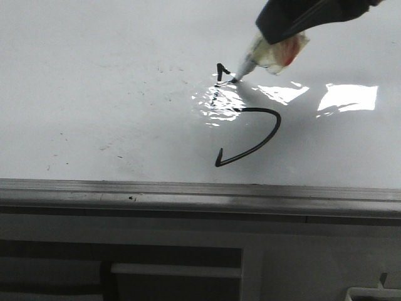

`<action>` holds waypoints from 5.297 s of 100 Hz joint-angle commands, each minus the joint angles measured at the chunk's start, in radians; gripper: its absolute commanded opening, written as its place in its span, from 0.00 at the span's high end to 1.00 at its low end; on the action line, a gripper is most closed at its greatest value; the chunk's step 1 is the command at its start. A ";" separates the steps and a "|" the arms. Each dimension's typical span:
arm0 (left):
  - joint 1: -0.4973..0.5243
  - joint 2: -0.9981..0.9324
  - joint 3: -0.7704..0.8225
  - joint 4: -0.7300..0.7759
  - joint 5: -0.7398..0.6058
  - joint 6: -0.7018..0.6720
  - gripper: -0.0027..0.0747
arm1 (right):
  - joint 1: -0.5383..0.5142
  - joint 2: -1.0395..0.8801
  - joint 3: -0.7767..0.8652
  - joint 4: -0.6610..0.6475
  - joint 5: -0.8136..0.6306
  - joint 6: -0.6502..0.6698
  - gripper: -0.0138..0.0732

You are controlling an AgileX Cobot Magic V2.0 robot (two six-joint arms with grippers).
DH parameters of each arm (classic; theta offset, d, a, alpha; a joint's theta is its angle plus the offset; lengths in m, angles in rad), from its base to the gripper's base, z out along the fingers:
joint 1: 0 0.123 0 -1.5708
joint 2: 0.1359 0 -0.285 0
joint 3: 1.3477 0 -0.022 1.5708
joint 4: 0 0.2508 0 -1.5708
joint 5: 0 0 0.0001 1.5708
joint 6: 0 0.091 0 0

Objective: Write number 5 on whiteboard

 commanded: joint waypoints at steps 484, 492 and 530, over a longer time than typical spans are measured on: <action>-0.253 0.841 -0.127 -0.545 -0.561 0.224 0.60 | 0.473 -0.445 0.004 -0.177 0.303 0.193 0.91; -0.253 0.841 -0.127 -0.545 -0.561 0.224 0.54 | 0.473 -0.445 0.004 -0.177 0.303 0.203 0.91; -0.255 0.584 -0.131 -0.504 -0.490 0.241 0.27 | 0.473 -0.539 0.027 -0.335 0.403 0.270 0.91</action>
